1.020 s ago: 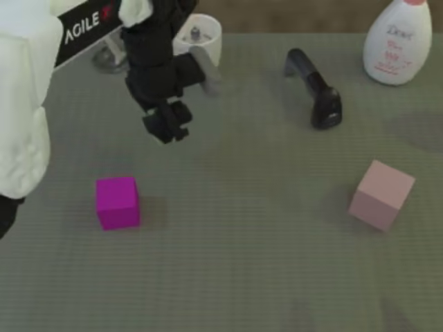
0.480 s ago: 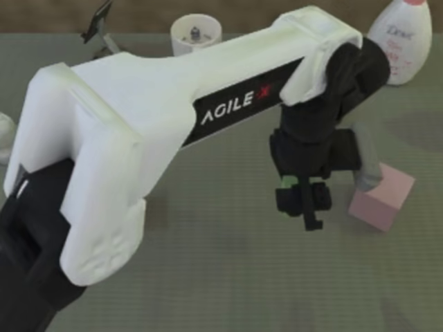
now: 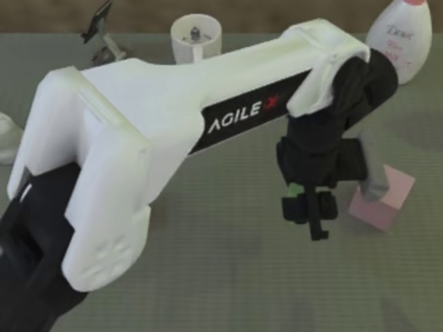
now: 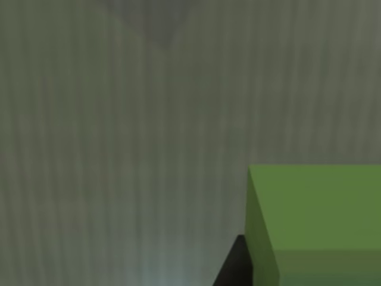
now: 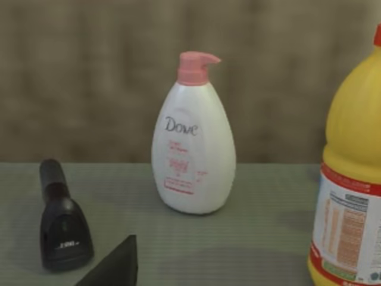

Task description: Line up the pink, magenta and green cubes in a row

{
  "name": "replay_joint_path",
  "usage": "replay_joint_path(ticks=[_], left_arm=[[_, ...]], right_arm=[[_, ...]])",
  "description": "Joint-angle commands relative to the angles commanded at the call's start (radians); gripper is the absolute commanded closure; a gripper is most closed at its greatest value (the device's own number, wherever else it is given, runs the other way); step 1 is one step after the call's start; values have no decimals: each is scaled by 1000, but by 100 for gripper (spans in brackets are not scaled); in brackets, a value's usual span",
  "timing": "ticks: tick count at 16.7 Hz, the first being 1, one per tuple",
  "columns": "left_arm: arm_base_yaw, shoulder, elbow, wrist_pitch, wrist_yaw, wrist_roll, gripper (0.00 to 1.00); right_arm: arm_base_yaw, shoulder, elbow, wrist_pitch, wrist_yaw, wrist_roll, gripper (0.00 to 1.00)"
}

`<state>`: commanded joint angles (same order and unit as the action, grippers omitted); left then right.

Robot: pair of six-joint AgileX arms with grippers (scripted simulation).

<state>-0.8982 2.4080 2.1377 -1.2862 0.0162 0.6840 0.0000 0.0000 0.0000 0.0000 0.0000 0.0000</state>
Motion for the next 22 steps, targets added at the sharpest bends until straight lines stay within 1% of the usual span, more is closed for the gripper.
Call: replay_joint_path(ticks=[5, 10, 22], left_arm=[[-4, 37, -128, 174, 1, -3, 100], [-6, 43, -145, 193, 0, -3, 100], [-6, 43, -145, 193, 0, -3, 10]], right_arm=[[0, 0, 0, 0, 0, 0, 0], [0, 0, 0, 0, 0, 0, 0], [0, 0, 0, 0, 0, 0, 0]])
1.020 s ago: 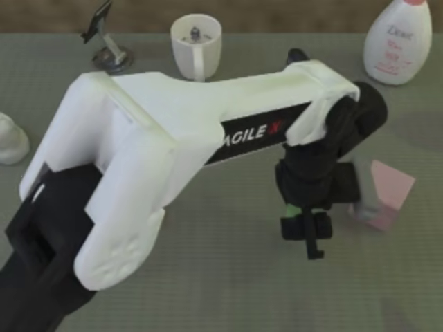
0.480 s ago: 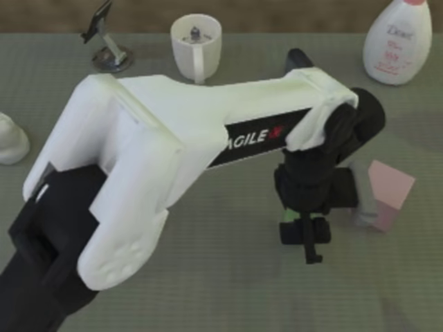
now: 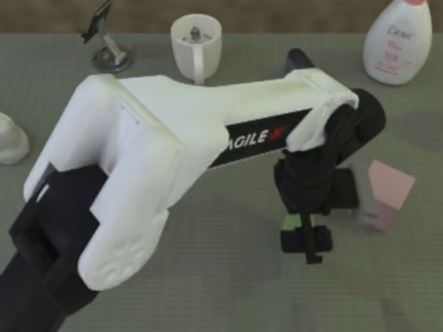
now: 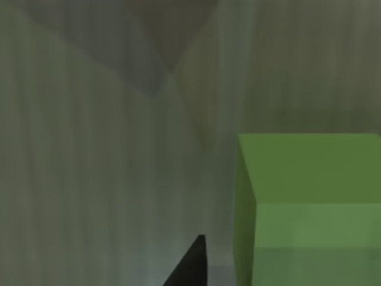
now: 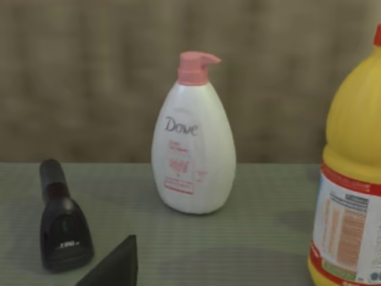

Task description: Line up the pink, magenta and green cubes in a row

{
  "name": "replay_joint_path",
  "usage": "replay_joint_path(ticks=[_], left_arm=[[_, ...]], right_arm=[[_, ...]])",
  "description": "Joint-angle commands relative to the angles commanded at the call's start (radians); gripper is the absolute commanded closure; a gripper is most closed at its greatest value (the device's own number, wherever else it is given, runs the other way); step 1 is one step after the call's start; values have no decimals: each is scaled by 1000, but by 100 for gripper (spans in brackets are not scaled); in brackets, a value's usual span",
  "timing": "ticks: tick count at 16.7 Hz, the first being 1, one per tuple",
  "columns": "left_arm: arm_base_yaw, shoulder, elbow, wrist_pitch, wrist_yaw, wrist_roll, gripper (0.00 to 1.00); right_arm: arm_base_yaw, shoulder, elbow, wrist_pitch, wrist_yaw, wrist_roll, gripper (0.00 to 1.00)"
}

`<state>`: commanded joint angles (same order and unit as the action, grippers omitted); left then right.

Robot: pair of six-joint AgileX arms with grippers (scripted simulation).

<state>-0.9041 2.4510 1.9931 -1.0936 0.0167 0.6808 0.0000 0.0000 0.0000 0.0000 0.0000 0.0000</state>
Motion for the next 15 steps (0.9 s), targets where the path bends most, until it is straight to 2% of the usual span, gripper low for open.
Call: replay_joint_path(ticks=[1, 2, 11, 15], left_arm=[[0, 0, 0, 0, 0, 0, 2], [0, 0, 0, 0, 0, 0, 0], [2, -1, 4, -3, 0, 1, 0], [13, -17, 101, -120, -1, -1, 0]], right_arm=[[0, 0, 0, 0, 0, 0, 0], [0, 0, 0, 0, 0, 0, 0], [0, 0, 0, 0, 0, 0, 0], [0, 0, 0, 0, 0, 0, 0]])
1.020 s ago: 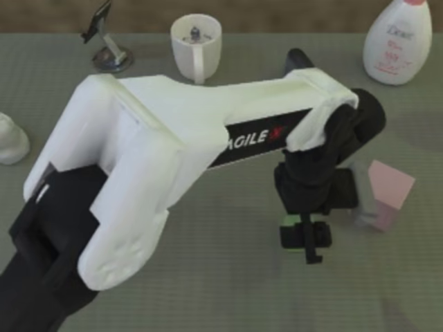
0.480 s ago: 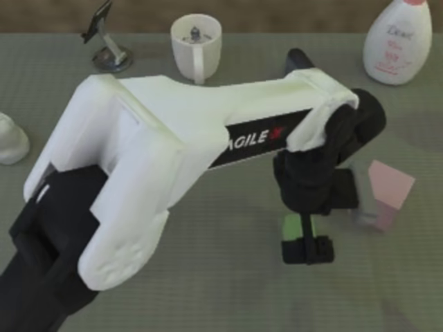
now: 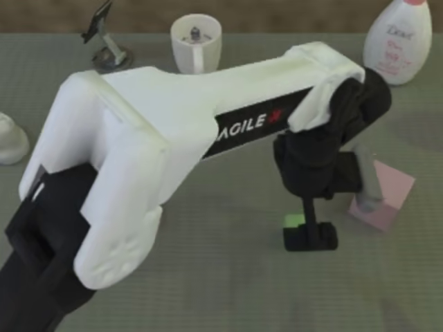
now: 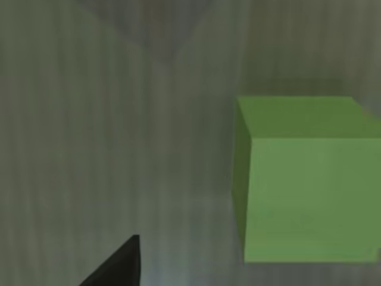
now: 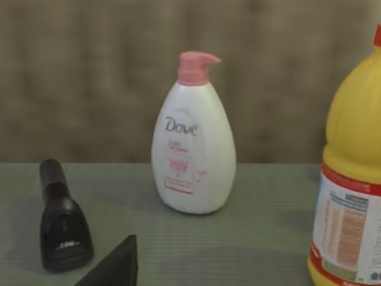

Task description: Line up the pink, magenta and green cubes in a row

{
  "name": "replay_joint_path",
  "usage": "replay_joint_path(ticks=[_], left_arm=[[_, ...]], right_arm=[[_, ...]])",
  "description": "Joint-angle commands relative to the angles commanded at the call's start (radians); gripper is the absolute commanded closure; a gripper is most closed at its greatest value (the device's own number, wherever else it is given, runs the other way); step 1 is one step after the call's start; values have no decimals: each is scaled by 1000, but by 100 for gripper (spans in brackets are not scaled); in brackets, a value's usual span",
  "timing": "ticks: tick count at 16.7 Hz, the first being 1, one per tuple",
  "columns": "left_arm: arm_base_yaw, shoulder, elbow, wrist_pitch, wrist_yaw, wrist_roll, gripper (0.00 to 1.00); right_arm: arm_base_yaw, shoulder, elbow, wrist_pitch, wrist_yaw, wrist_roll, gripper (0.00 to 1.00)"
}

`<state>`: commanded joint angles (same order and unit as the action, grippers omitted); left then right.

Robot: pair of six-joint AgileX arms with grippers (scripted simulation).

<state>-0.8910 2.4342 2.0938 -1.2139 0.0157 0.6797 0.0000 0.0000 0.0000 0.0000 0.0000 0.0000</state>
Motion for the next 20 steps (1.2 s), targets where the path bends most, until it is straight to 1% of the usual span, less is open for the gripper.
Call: replay_joint_path(ticks=[2, 4, 9, 11, 13, 15, 17, 20], left_arm=[[5, -13, 61, -81, 1, 1, 0], [9, -24, 98, -121, 1, 1, 0], [5, -23, 99, -122, 0, -1, 0], [22, -36, 79, -114, -1, -34, 0], [59, -63, 34, -95, -3, -110, 0], [113, -103, -33, -69, -5, -220, 0], [181, -152, -120, -38, -6, -356, 0], [293, -233, -272, 11, -6, -605, 0]], right_arm=[[0, 0, 0, 0, 0, 0, 0], [0, 0, 0, 0, 0, 0, 0], [0, 0, 0, 0, 0, 0, 0], [0, 0, 0, 0, 0, 0, 0], [0, 0, 0, 0, 0, 0, 0], [0, 0, 0, 0, 0, 0, 0], [0, 0, 0, 0, 0, 0, 0], [0, 0, 0, 0, 0, 0, 0]])
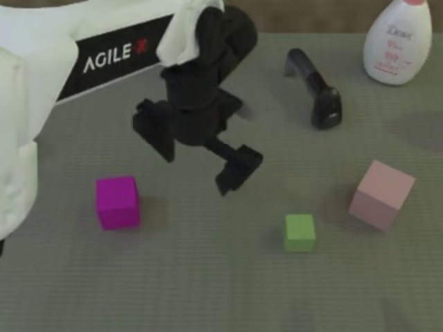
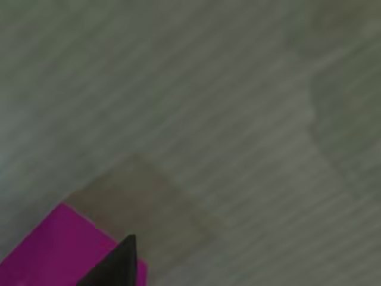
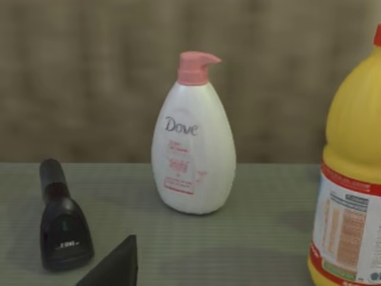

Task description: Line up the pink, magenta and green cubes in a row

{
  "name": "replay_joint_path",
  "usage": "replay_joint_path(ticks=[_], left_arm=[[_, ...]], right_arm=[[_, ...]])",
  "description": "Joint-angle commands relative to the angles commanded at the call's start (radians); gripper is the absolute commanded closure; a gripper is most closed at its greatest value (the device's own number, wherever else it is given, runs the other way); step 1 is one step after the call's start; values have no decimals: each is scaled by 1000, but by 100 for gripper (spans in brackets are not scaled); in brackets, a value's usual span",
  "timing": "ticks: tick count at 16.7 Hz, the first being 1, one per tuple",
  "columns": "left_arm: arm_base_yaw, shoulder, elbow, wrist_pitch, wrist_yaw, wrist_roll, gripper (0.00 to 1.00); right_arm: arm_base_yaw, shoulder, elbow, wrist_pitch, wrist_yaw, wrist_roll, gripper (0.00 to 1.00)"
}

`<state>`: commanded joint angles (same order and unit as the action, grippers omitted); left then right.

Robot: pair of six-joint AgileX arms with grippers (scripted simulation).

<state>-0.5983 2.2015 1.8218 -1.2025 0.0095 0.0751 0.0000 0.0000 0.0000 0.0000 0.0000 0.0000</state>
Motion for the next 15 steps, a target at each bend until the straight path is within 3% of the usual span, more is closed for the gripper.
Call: replay_joint_path(ticks=[4, 7, 10, 15], left_arm=[[145, -110, -197, 69, -3, -328, 0], [230, -185, -306, 118, -7, -482, 0], [269, -223, -355, 143, -8, -542, 0], [265, -218, -355, 144, -8, -541, 0]], right_arm=[[0, 0, 0, 0, 0, 0, 0], [0, 0, 0, 0, 0, 0, 0], [0, 0, 0, 0, 0, 0, 0], [0, 0, 0, 0, 0, 0, 0]])
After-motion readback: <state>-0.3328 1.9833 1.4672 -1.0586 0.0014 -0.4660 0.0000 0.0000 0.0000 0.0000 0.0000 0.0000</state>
